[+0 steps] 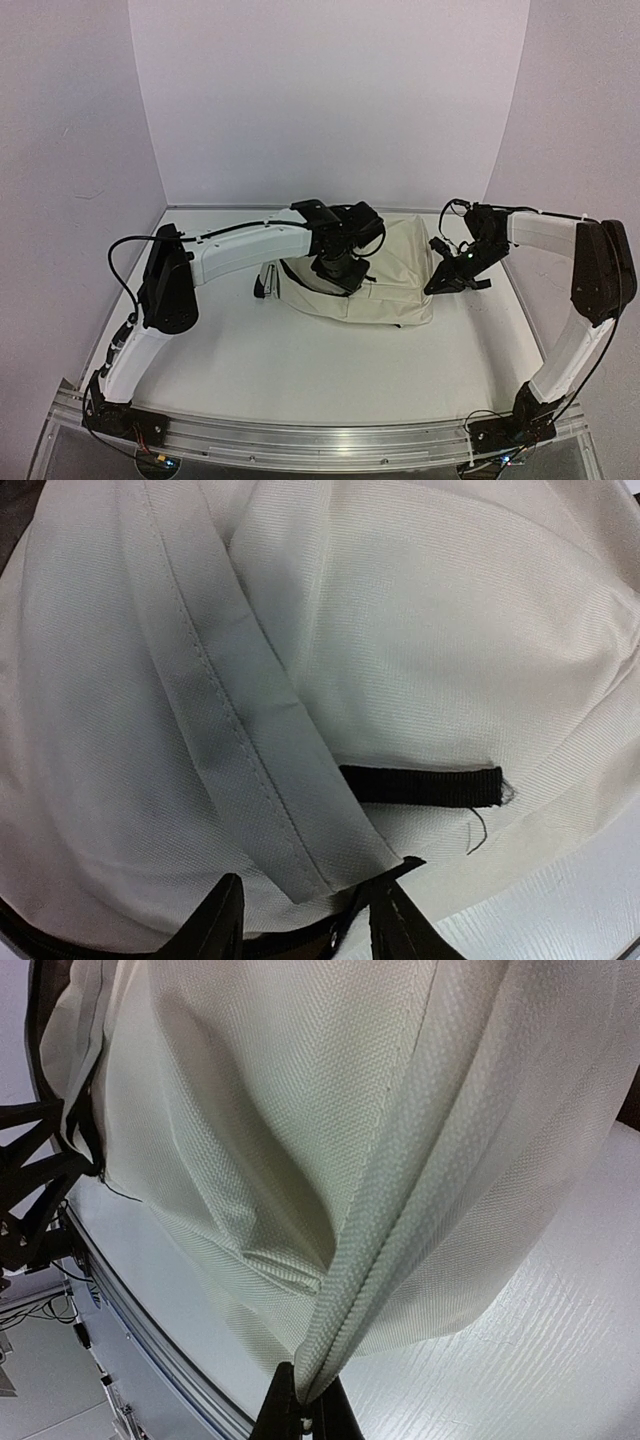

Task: Pack the student bag
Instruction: Zip the student bag at the center of the board.

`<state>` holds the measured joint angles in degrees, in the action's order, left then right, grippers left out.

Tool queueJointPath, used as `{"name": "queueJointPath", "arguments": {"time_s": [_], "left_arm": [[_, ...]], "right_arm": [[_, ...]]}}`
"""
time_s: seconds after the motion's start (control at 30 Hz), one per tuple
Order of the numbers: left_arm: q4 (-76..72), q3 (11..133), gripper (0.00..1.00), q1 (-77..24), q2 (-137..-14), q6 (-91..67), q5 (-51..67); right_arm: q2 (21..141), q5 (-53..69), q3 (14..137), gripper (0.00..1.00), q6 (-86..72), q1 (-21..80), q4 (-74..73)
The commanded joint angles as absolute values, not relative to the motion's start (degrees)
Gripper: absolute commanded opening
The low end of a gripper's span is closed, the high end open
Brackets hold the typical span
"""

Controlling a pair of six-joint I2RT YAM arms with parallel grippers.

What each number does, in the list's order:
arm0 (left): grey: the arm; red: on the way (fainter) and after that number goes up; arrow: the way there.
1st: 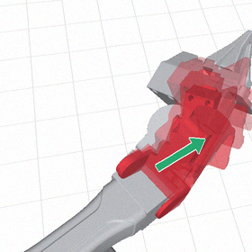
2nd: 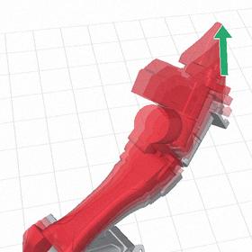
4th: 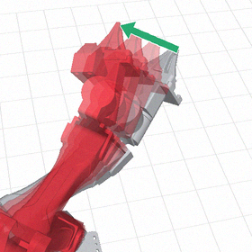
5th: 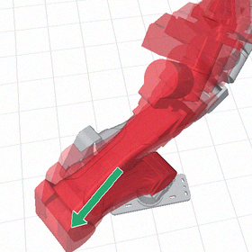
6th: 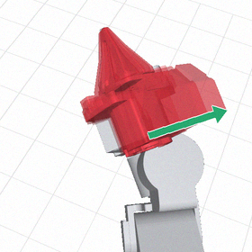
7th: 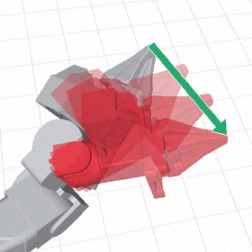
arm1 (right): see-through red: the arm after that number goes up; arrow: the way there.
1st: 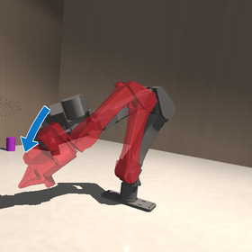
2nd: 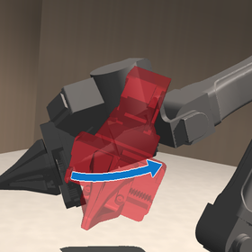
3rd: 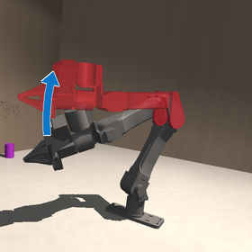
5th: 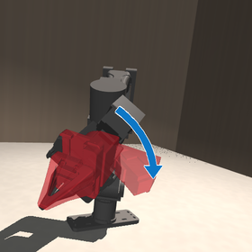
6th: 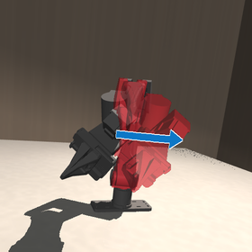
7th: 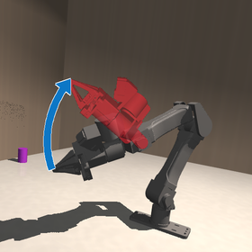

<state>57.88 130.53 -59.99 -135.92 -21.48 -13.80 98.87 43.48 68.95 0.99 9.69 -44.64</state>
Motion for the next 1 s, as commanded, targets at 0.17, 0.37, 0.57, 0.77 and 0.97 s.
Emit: {"name": "queueJointPath", "arguments": {"time_s": [0.17,0.37,0.57,0.77,0.97], "left_arm": [[53.91,132.58,0.46,-60.38,-136.00,-20.47,-6.21],[60.64,137.96,0.50,-60.50,-140.63,-20.78,-14.75],[61.40,136.23,0.49,-61.25,-141.24,-18.86,-16.18],[62.59,134.45,0.40,-61.35,-140.04,-20.99,-18.12],[59.79,129.61,0.19,-61.15,-133.65,-21.94,-18.44]], "right_arm": [[96.64,44.38,68.94,0.00,0.64,10.13,-45.18],[96.70,44.13,68.99,0.00,0.49,10.15,-45.27],[97.36,43.70,69.53,0.00,0.44,10.15,-45.26],[97.66,41.31,70.14,0.00,0.44,10.18,-45.30],[97.51,36.35,70.45,0.00,0.44,10.17,-45.21]]}}
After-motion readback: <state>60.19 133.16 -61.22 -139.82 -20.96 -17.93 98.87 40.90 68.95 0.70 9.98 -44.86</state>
